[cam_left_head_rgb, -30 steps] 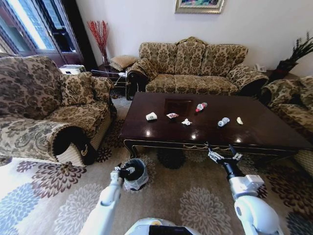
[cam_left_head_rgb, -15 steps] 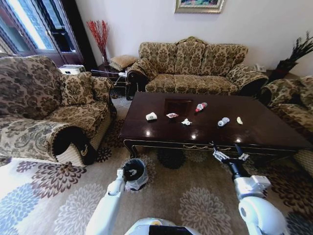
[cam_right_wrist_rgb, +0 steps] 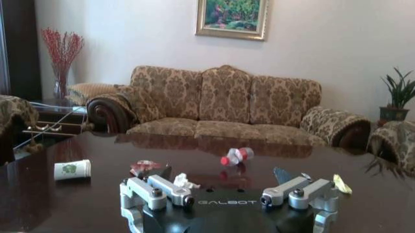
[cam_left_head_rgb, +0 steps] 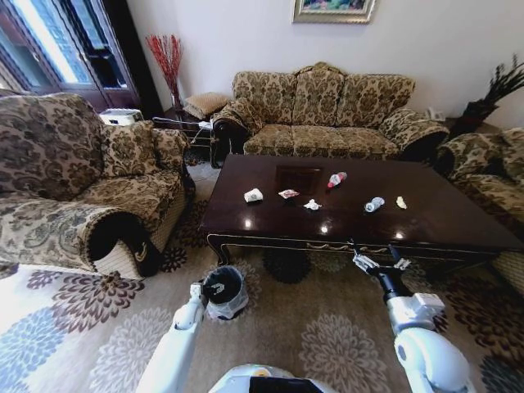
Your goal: Move to the front of the table and place the trash on the table into the trash bin.
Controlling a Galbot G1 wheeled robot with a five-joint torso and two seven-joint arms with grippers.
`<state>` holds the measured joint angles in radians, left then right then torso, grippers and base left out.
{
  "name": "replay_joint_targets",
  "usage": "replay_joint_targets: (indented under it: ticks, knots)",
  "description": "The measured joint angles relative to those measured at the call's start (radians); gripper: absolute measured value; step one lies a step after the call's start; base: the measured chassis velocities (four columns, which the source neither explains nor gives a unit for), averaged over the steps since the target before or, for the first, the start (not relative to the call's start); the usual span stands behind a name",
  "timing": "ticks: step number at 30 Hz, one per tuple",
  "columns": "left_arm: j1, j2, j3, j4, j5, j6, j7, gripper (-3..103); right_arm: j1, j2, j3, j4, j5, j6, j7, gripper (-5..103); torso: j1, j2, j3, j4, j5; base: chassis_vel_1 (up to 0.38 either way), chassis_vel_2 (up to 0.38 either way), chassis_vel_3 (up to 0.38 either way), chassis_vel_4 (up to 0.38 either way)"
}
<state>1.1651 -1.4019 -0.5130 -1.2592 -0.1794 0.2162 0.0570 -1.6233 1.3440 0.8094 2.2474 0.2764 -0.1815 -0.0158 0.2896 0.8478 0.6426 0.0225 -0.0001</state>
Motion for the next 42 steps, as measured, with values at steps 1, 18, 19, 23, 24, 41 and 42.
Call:
replay_joint_targets:
  ticks: [1, 18, 19, 23, 24, 41, 42]
  knots:
    - [0.003, -0.001, -0.002, -0.002, 0.001, -0.001, 0.0, 100, -0.002, 0.0, 0.0, 0.001, 0.0, 0.0, 0.0, 100, 0.0, 0.0, 0.0, -0.0001, 0.0, -0.145, 0.137, 0.122, -0.158]
    - [0.084, 0.033, -0.069, 0.015, 0.03, 0.004, 0.03, 100, -0.012, 0.0, -0.003, 0.005, 0.003, 0.016, 0.0, 100, -0.001, 0.0, 0.0, 0.0002, 0.0002, -0.072, 0.077, 0.072, -0.077]
    - [0.088, 0.033, -0.069, 0.022, 0.031, 0.004, 0.032, 100, -0.013, 0.001, -0.003, 0.005, 0.003, 0.019, 0.0, 100, -0.001, 0.0, 0.0, 0.0001, -0.0001, 0.0, 0.0, 0.0, 0.0]
    - [0.078, 0.016, -0.07, 0.048, 0.034, 0.004, 0.032, 100, -0.014, 0.005, -0.003, 0.005, 0.003, 0.024, -0.002, 100, 0.0, 0.0, 0.0, 0.0, 0.0, 0.0, 0.0, 0.0, 0.0]
    - [0.069, 0.009, -0.069, 0.061, 0.034, 0.003, 0.032, 100, -0.015, 0.005, -0.003, 0.006, 0.003, 0.024, -0.002, 100, 0.0, 0.0, 0.0, 0.0001, 0.0, 0.0, 0.0, 0.0, 0.0]
    - [-0.095, -0.046, -0.067, 0.292, 0.07, -0.044, 0.024, 100, -0.069, 0.013, 0.063, 0.033, 0.027, 0.055, 0.004, 100, 0.0, 0.0, 0.0, 0.0, 0.0002, 0.0, 0.0, 0.0, 0.0]
    - [-0.103, -0.045, -0.067, 0.306, 0.08, -0.05, 0.025, 100, -0.076, 0.019, 0.066, 0.034, 0.027, 0.06, 0.004, 100, 0.0, 0.0, 0.0, -0.0001, 0.0002, 0.0, 0.0, 0.0, 0.0]
